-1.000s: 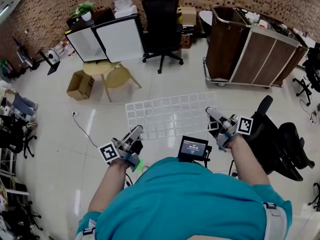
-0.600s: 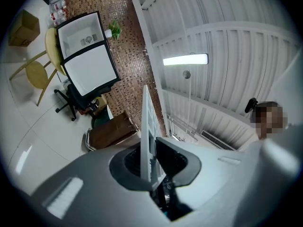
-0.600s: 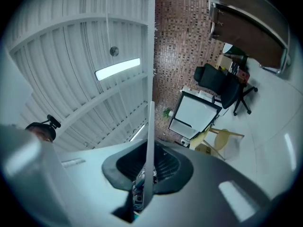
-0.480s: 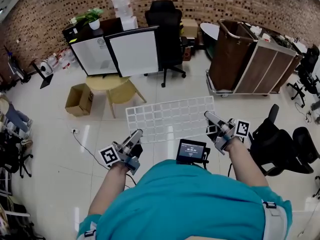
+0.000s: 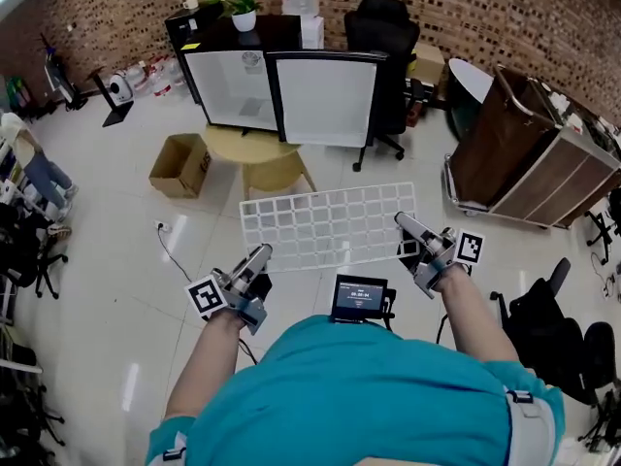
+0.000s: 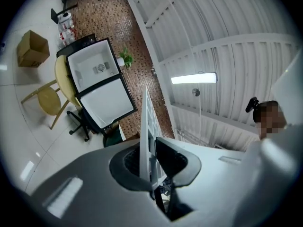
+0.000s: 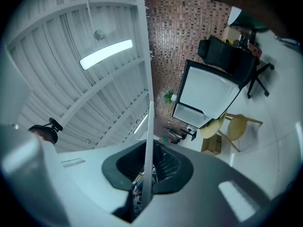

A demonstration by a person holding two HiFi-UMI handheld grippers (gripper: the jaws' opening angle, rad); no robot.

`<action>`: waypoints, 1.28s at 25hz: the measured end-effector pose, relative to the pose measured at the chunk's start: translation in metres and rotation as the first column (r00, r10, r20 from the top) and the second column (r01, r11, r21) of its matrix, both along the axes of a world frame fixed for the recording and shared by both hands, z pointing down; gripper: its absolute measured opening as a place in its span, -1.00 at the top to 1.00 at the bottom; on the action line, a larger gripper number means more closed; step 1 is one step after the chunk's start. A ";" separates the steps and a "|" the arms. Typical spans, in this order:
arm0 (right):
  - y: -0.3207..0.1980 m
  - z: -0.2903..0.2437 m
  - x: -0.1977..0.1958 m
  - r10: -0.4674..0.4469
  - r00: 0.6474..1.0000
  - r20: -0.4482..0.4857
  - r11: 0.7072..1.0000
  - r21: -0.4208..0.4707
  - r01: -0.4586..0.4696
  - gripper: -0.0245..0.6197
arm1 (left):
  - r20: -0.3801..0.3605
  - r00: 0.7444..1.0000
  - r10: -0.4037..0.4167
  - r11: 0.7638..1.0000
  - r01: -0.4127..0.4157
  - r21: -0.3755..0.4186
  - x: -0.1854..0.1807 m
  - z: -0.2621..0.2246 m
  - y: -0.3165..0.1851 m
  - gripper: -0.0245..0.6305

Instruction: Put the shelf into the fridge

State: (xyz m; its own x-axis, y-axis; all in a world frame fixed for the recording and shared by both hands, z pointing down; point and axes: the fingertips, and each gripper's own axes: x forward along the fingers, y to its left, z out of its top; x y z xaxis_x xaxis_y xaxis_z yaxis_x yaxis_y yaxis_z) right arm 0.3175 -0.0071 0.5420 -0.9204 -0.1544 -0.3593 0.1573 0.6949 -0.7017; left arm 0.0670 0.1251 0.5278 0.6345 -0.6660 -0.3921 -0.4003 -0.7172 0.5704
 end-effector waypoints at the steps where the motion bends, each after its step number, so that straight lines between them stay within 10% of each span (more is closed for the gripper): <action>1: -0.011 0.000 -0.015 -0.023 1.000 0.007 1.000 0.003 0.023 0.83 | 0.003 1.000 -0.021 1.000 0.021 0.001 -0.012 0.001 -0.006 0.80; 15: -0.151 0.000 -0.203 -0.331 0.944 -0.010 0.941 0.069 0.331 0.82 | -0.017 0.944 -0.330 0.944 0.330 0.011 -0.150 0.023 -0.085 0.80; 24: -0.212 0.045 -0.335 -0.237 0.971 -0.022 0.971 0.037 0.237 0.82 | -0.019 0.967 -0.253 0.967 0.253 -0.001 -0.294 0.056 -0.156 0.80; 32: -0.292 0.027 -0.375 -0.080 0.996 -0.041 0.995 -0.059 0.078 0.83 | 0.016 0.992 -0.127 0.991 0.127 -0.048 -0.360 0.003 -0.264 0.80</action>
